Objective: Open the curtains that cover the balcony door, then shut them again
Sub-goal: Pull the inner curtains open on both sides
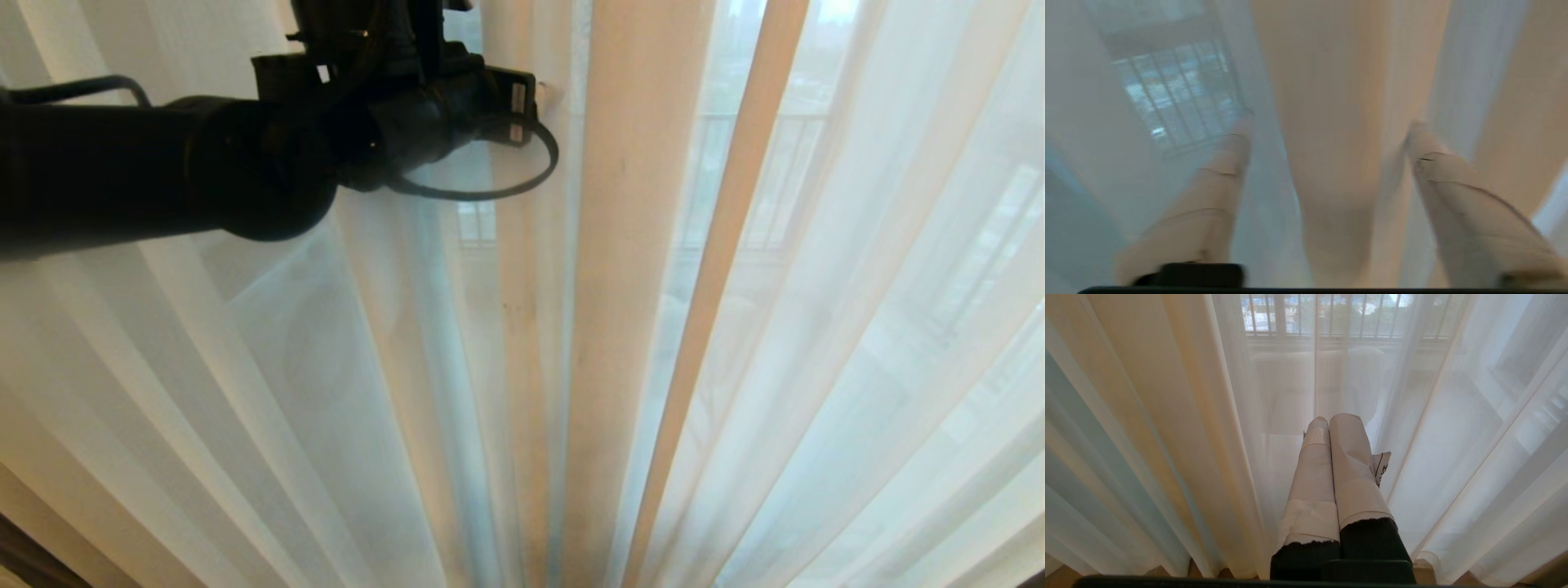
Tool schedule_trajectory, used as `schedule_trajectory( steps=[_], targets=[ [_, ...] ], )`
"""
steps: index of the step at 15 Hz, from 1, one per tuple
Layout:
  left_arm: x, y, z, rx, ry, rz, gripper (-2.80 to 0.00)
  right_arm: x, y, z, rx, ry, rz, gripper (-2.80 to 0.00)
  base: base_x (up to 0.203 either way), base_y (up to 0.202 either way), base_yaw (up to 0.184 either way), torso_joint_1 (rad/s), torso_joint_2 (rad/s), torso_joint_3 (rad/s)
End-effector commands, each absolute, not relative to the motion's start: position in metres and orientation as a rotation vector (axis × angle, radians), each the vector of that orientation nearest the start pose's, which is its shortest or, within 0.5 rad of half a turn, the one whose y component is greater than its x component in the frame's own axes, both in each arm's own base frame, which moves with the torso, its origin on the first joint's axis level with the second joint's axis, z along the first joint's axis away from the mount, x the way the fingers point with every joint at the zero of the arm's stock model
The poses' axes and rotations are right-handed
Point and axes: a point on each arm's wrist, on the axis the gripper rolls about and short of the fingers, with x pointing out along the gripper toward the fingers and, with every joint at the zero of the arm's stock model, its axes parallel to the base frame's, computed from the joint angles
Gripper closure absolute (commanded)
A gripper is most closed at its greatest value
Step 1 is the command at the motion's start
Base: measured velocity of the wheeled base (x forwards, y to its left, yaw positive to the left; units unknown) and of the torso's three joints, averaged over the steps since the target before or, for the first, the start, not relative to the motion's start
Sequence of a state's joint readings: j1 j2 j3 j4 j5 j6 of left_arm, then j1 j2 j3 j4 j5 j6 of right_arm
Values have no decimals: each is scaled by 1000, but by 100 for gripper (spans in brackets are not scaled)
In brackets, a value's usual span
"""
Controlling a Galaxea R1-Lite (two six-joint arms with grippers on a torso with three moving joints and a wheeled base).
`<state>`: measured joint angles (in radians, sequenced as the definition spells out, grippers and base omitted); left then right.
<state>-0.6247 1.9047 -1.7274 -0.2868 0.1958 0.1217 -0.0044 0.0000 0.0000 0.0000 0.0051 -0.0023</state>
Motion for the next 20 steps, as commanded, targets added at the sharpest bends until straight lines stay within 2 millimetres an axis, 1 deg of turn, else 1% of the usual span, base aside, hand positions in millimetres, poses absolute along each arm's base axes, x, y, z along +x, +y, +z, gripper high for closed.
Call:
schedule_trajectory(
  steps=[1,6,11,18,20],
  targets=[
    [319,-221,335,79,-122,-407,0,-23,0,75,-3,0,2,0,0,0,0,0,0,0],
    [321,-217,337,78,-130,-397,0,-23,0,75,-3,0,2,0,0,0,0,0,0,0],
    [318,-215,341,70,-159,-393,0,-23,0,75,-3,0,2,0,0,0,0,0,0,0],
    [309,-195,355,102,-201,-355,0,-23,0,75,-3,0,1,0,0,0,0,0,0,0],
    [308,-188,354,102,-221,-339,0,-23,0,75,-3,0,0,0,0,0,0,0,0,0]
  ],
)
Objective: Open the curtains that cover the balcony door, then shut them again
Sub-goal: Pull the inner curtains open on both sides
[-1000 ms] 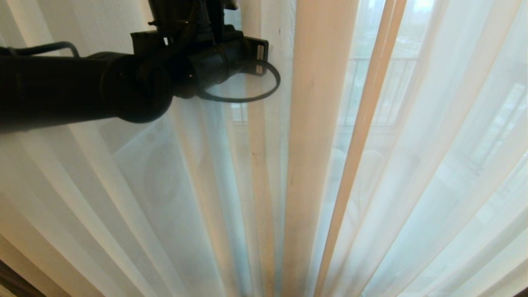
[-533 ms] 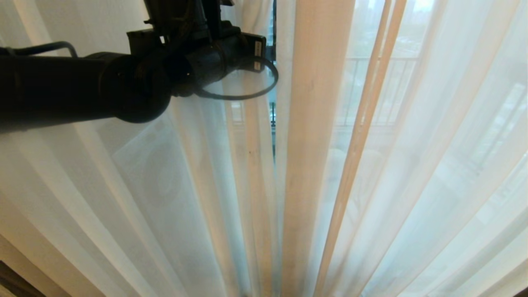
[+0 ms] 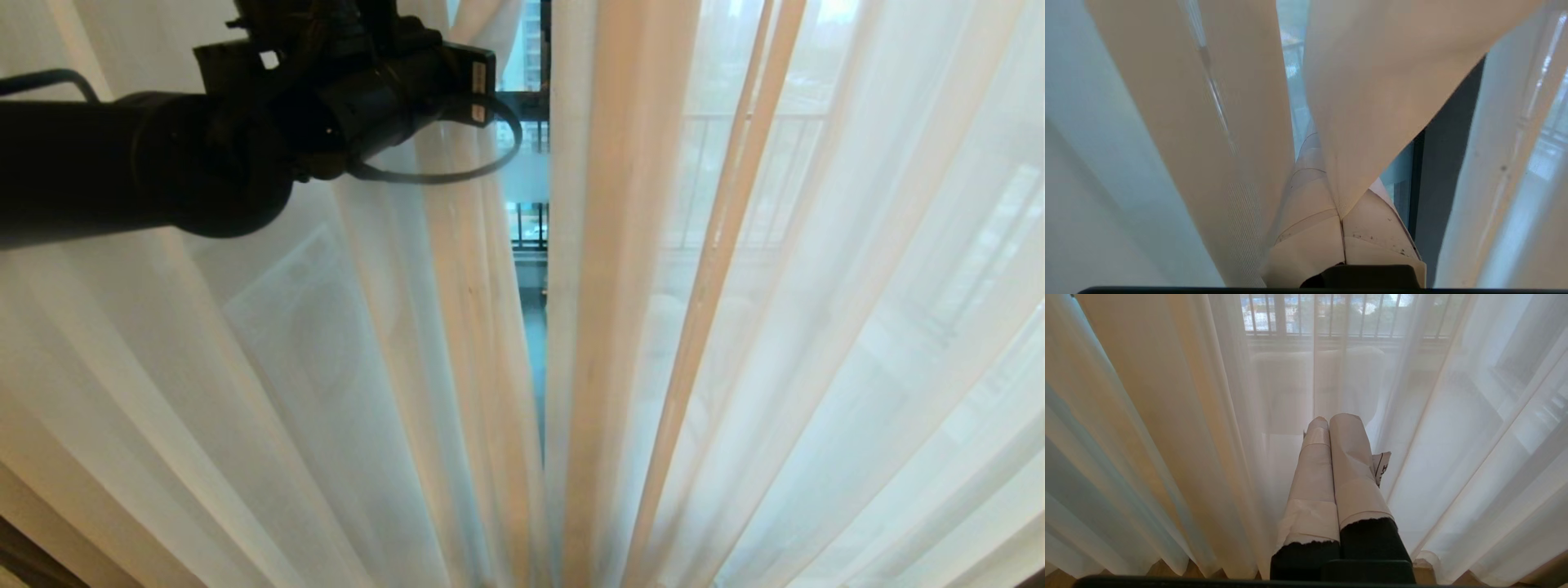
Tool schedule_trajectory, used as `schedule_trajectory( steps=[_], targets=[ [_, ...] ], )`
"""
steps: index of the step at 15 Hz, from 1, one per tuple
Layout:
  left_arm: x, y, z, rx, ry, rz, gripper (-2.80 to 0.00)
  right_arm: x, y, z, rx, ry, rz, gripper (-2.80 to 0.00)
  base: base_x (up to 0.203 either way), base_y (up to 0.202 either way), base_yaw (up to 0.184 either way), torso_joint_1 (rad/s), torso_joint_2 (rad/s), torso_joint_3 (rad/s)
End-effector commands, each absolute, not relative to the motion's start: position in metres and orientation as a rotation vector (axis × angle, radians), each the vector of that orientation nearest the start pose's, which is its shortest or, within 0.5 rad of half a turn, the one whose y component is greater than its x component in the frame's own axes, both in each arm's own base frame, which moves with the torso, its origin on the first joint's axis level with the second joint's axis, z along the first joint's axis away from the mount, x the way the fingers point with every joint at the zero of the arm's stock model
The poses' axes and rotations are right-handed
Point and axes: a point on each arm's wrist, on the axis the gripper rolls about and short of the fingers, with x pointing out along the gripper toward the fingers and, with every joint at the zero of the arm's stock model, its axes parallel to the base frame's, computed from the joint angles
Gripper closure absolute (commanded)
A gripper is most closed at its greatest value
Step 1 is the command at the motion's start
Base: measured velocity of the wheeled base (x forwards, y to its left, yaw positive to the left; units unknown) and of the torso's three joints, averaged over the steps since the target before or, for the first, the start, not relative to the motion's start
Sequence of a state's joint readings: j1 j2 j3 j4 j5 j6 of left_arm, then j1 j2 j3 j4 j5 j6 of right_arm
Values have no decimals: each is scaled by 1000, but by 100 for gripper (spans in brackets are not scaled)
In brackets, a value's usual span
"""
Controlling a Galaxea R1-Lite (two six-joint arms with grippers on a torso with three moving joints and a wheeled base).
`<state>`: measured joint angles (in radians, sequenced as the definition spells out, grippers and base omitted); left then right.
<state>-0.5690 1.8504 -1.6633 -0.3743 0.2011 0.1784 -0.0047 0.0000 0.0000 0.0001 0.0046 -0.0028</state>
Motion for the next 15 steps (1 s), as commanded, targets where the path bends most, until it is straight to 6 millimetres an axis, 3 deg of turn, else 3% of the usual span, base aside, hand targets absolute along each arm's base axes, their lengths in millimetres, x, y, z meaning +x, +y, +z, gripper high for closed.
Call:
schedule_trajectory(
  steps=[1,15],
  targets=[
    [306,-183,354,107,-235,-327,0,-23,0,75,-3,0,0,0,0,0,0,0,0,0],
    [312,-75,369,181,-290,-21,0,-23,0,75,-3,0,2,0,0,0,0,0,0,0]
  ],
)
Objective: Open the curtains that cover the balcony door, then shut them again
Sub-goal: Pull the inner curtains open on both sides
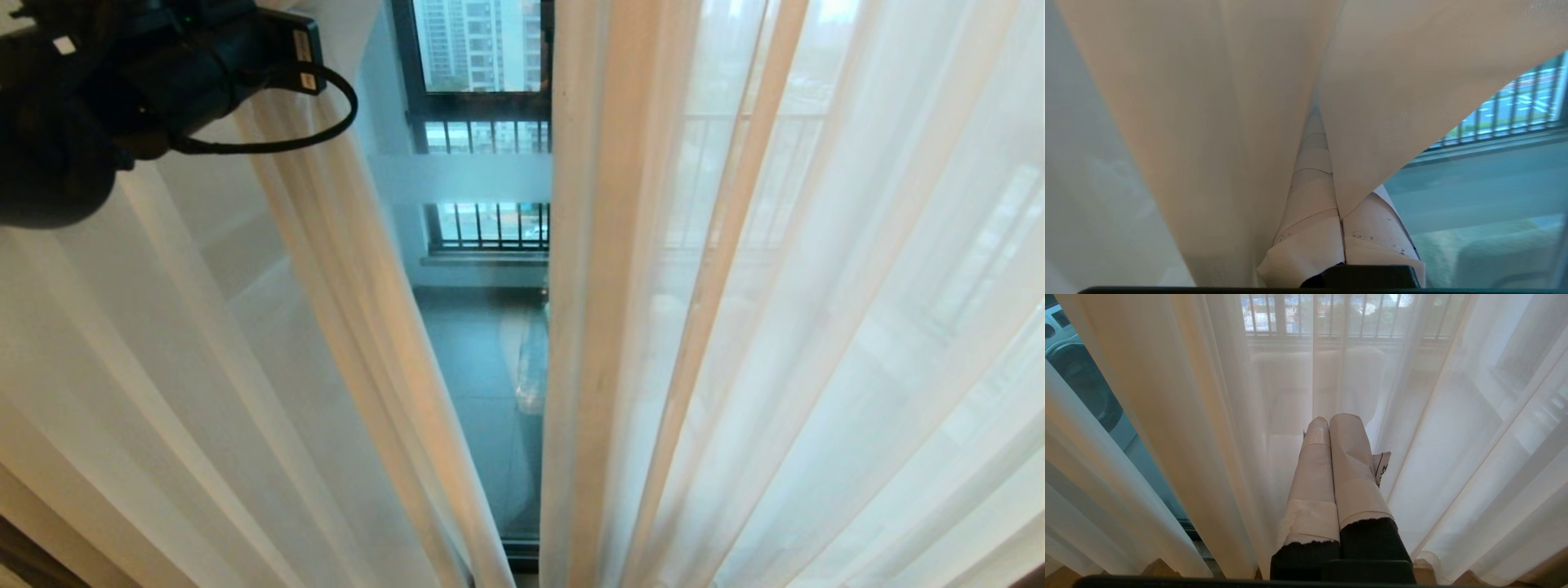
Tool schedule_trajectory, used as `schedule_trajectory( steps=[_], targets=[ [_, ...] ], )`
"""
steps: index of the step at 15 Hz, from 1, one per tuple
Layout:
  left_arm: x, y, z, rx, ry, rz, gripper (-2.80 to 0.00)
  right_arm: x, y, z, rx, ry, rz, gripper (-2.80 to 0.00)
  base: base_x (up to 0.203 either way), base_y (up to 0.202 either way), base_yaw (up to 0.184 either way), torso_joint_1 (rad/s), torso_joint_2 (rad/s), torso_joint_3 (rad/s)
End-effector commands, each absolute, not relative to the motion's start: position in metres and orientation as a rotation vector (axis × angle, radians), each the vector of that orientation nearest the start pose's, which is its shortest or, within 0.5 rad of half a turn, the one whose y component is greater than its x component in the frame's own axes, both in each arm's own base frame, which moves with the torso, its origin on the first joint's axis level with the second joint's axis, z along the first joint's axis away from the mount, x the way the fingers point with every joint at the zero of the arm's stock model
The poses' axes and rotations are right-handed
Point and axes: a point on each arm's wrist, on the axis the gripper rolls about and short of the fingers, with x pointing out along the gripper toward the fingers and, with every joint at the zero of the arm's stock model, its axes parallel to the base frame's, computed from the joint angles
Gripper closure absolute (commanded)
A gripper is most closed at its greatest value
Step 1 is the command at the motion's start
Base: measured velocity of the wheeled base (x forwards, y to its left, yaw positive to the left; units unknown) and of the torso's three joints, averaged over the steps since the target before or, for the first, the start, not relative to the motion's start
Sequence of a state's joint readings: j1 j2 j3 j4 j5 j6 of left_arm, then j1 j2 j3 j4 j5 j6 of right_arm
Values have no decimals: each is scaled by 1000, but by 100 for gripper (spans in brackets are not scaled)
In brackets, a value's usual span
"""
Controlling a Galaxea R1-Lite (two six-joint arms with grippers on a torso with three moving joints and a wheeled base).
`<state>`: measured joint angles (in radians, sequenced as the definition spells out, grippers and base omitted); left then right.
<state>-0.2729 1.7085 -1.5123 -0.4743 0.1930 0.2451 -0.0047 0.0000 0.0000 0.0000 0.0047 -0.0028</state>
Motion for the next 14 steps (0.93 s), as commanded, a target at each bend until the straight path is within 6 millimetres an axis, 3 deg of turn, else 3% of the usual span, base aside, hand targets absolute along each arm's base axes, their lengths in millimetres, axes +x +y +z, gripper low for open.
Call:
schedule_trajectory(
  steps=[1,4,14],
  targets=[
    [313,-67,370,189,-291,6,0,-23,0,75,-3,0,0,0,0,0,0,0,0,0],
    [315,-49,367,194,-283,59,0,-23,0,75,-3,0,2,0,0,0,0,0,0,0],
    [316,-28,351,185,-337,129,0,-23,0,75,-3,0,0,0,0,0,0,0,0,0]
  ],
)
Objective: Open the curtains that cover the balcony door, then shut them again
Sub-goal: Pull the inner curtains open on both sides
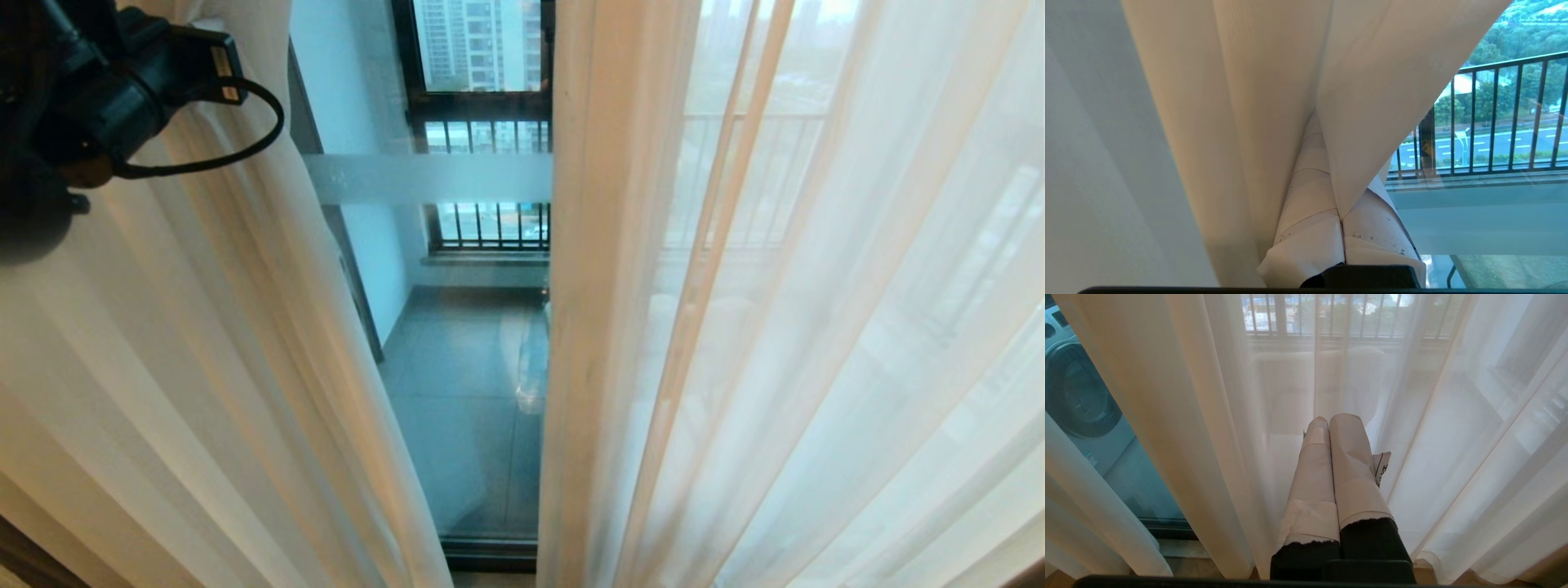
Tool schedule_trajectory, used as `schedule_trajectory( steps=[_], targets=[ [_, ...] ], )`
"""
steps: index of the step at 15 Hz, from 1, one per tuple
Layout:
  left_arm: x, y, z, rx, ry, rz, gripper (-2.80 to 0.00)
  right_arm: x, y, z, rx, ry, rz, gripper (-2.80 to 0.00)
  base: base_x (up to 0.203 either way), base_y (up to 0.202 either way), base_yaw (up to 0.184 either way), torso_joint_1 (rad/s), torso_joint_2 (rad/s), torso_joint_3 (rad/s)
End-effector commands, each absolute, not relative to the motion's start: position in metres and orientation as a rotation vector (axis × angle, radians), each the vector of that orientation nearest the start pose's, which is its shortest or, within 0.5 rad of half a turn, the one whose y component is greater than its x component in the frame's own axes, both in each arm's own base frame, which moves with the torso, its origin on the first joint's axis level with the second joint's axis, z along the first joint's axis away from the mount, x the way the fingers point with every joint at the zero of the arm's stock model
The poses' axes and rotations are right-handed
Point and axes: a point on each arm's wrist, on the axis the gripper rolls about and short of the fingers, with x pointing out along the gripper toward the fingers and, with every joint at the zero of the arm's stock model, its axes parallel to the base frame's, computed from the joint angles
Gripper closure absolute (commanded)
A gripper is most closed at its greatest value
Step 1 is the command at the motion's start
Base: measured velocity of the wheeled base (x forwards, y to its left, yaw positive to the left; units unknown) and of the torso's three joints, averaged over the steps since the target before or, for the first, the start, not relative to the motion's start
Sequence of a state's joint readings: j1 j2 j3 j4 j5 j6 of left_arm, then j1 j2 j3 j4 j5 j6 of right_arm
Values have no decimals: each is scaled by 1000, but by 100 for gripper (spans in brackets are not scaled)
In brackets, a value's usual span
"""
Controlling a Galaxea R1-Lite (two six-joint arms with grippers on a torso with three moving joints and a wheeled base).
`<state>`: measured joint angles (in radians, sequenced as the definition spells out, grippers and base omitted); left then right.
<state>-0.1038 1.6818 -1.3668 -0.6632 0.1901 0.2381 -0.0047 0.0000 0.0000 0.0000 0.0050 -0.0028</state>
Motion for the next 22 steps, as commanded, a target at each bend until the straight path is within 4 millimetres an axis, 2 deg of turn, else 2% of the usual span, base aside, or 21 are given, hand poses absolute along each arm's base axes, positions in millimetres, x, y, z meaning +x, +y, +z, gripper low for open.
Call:
schedule_trajectory(
  steps=[1,10,18,22],
  targets=[
    [316,-28,351,185,-337,129,0,-23,0,75,-3,0,0,0,0,0,0,0,0,0],
    [307,-15,343,198,-303,165,0,-23,0,75,-3,0,0,0,0,0,0,0,0,0],
    [307,-14,343,200,-301,169,0,-23,0,75,-2,0,1,0,0,0,0,0,0,0],
    [306,-15,344,199,-304,167,0,-23,0,75,-3,0,1,0,1,158,2,4,1,2]
  ],
)
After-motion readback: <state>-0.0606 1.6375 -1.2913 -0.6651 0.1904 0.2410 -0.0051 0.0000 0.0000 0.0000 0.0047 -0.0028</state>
